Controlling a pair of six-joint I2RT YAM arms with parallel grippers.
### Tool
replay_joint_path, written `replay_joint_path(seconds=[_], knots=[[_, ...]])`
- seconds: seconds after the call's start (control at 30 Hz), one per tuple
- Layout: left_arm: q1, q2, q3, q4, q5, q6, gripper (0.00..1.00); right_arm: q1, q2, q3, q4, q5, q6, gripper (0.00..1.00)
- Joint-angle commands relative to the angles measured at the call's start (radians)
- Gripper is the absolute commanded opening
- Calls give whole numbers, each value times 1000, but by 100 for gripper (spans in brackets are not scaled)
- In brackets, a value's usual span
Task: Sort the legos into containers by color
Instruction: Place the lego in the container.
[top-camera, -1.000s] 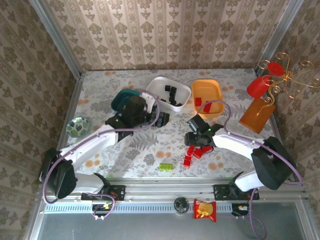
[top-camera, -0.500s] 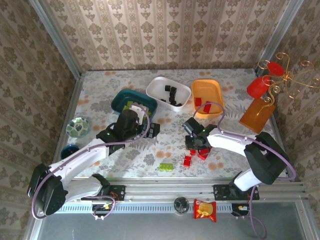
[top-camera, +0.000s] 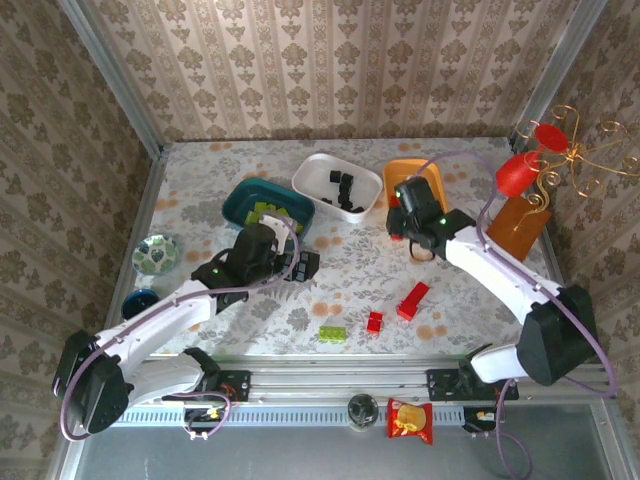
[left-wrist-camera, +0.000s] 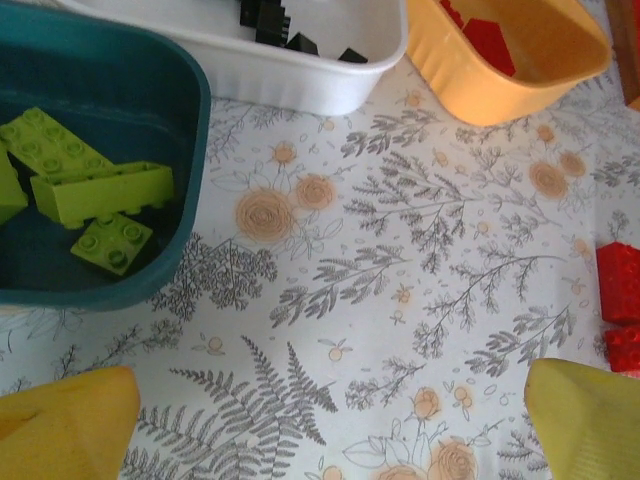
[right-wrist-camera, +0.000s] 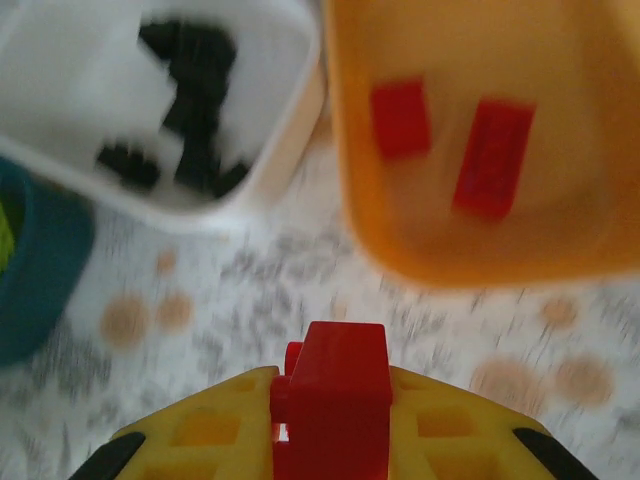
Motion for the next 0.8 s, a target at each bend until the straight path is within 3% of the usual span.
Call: replay_joint_path(seconds=[0.0, 0.2, 0.27, 0.33, 0.37, 0.43, 0.63, 0.77], knots=[[-6, -31, -15, -36, 14, -29, 100, -41, 125, 97, 39, 143, -62, 24], [-11, -79, -27, -58, 2, -34, 100, -134, 380, 312, -22, 150, -58, 25], [-11, -88, -30, -66, 1, -36, 100, -154, 429, 349, -40, 121, -47, 36], [-11, -100, -38, -60, -1, -37, 100, -157, 439, 370, -49, 95, -53, 58], [-9, -109, -43, -56, -2, -39, 100, -154, 428, 367, -47, 85, -58, 67], [-9, -117, -48, -49, -4, -37, 100, -144, 389, 349, -46, 77, -68, 73], [-4, -120, -39, -51, -15, -23, 100, -74, 179, 164, -84, -4, -54, 75], [2, -122, -44, -54, -19, -22, 100, 57, 29, -22, -168, -81, -13, 75]])
